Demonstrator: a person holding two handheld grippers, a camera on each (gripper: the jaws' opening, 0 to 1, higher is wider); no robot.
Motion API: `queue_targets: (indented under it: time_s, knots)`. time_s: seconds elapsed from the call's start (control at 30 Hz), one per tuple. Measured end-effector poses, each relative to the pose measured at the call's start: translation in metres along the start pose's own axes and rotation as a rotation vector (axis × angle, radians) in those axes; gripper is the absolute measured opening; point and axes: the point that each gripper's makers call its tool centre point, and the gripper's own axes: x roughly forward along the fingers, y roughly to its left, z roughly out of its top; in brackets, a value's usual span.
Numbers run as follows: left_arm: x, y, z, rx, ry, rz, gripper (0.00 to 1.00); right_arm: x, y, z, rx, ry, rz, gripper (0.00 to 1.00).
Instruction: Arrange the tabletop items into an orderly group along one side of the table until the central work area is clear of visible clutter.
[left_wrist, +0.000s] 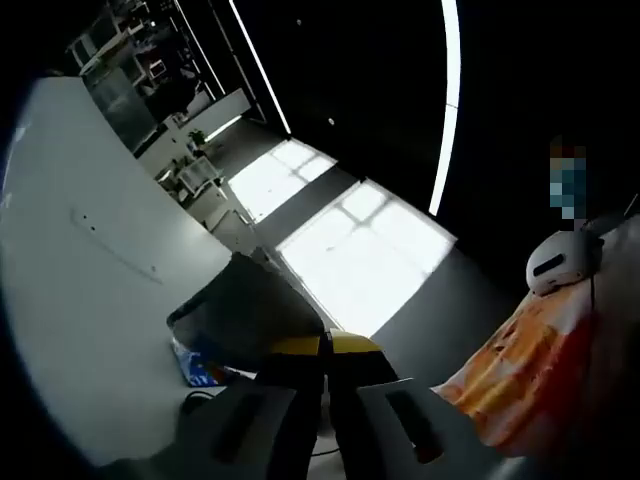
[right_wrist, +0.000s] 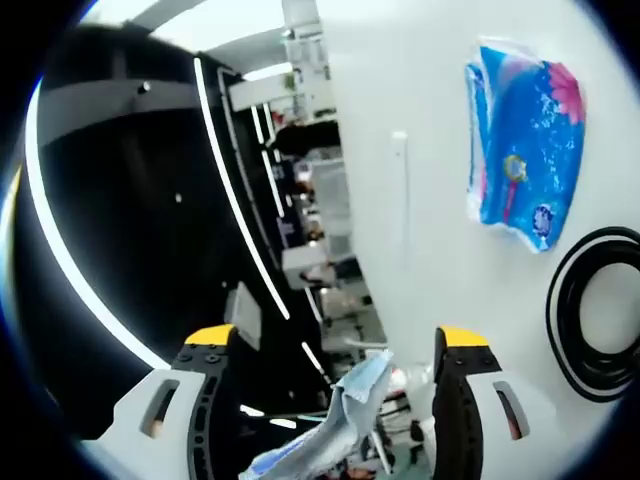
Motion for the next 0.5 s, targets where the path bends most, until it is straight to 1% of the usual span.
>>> queue_targets:
  time_s: [0.03, 0.07, 0.1, 0.13, 0.17, 0.2, 0.23, 0.27, 0.3, 0.33, 0.4, 0.43, 0.5]
  knots:
    - [0.0, -0.001, -0.001, 0.007, 0.005, -0.004, 0.0, -0.004, -0.004, -0.011, -0.008, 0.063, -0.015, 0.7]
    - [0.001, -0.002, -0.002, 0.011, 0.009, -0.008, 0.0, -0.006, -0.006, -0.018, -0.016, 0.095, -0.017, 0.61]
    - [0.001, -0.003, -0.004, 0.023, 0.015, -0.009, 0.0, -0.008, -0.008, -0.021, -0.023, 0.113, -0.021, 0.54]
    - [0.001, -0.004, -0.004, 0.038, 0.02, -0.012, 0.0, -0.011, -0.011, -0.024, -0.018, 0.116, -0.024, 0.47]
    - [0.001, -0.005, -0.005, 0.047, 0.024, -0.012, 0.0, -0.013, -0.011, -0.026, -0.006, 0.121, -0.02, 0.39]
    - [0.0, -0.005, -0.006, 0.048, 0.032, -0.012, 0.0, -0.017, -0.011, -0.031, 0.015, 0.143, -0.014, 0.31]
    - [-0.001, -0.005, -0.008, 0.05, 0.045, -0.013, 0.0, -0.017, -0.012, -0.032, 0.016, 0.149, -0.016, 0.2]
    - [-0.002, -0.004, -0.011, 0.059, 0.063, -0.004, 0.0, -0.02, -0.014, -0.036, 0.005, 0.175, -0.029, 0.04]
    - [-0.003, -0.004, -0.012, 0.063, 0.069, 0.0, 0.0, -0.023, -0.019, -0.038, -0.036, 0.193, -0.054, 0.05]
    - [-0.005, -0.002, -0.013, 0.063, 0.074, 0.012, 0.0, -0.025, -0.019, -0.041, -0.07, 0.213, -0.063, 0.03]
    - [-0.01, 0.002, -0.012, 0.065, 0.077, 0.036, 0.0, -0.028, -0.018, -0.042, -0.109, 0.233, -0.08, 0.01]
    - [-0.012, 0.005, -0.012, 0.069, 0.084, 0.052, 0.0, -0.029, -0.017, -0.04, -0.129, 0.225, -0.078, 0.0]
    - [-0.019, 0.015, -0.013, 0.079, 0.101, 0.103, 0.0, -0.03, -0.009, -0.034, -0.13, 0.201, -0.057, 0.0]
